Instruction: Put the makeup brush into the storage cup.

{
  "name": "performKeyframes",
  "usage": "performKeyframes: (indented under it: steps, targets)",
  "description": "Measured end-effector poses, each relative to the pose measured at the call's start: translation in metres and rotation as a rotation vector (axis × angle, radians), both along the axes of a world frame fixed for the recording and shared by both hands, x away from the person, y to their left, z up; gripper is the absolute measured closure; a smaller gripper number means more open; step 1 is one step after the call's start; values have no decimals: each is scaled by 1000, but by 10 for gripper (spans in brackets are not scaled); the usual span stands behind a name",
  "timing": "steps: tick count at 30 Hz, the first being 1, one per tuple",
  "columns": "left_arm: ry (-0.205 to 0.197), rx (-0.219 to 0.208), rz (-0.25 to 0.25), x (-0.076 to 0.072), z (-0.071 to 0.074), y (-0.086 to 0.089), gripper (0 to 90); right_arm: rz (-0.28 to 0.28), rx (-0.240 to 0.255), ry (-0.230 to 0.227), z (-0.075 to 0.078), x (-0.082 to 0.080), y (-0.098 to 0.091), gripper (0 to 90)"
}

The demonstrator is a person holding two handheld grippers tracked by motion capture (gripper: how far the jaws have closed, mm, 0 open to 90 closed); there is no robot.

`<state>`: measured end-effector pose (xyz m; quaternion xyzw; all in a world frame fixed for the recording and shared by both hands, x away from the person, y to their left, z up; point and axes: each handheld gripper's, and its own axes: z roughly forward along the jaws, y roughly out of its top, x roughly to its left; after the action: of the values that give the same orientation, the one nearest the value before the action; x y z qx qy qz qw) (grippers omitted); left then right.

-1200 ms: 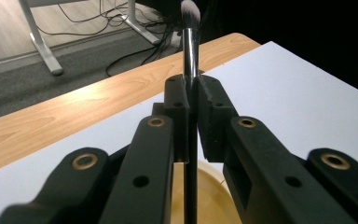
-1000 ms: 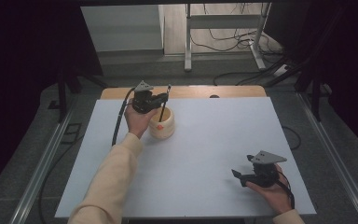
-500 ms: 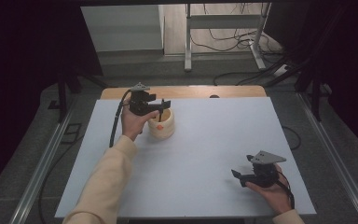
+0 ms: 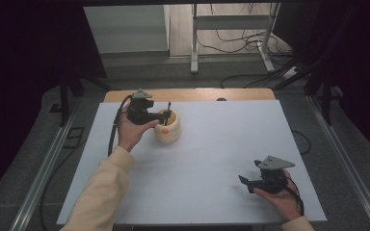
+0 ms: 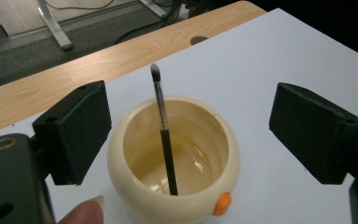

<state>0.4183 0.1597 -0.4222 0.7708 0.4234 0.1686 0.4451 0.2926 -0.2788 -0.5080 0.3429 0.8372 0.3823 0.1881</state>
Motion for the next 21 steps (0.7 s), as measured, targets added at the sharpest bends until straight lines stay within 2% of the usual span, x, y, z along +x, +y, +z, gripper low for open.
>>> performKeyframes:
  steps: [3, 9, 15, 21]
  targets:
    - [-28, 0, 9, -6, 1, 3, 129, 5, 2, -2, 0, 0, 1, 162]
    - [-32, -48, -6, -13, 1, 10, 134, 6, 3, -1, 0, 1, 2, 162]
    - [-33, -74, -11, -25, 1, 20, 153, 10, 4, -1, 0, 1, 2, 162]
    - [-51, -69, -23, -35, 1, 27, 153, 18, 10, 2, 0, 2, 2, 161]
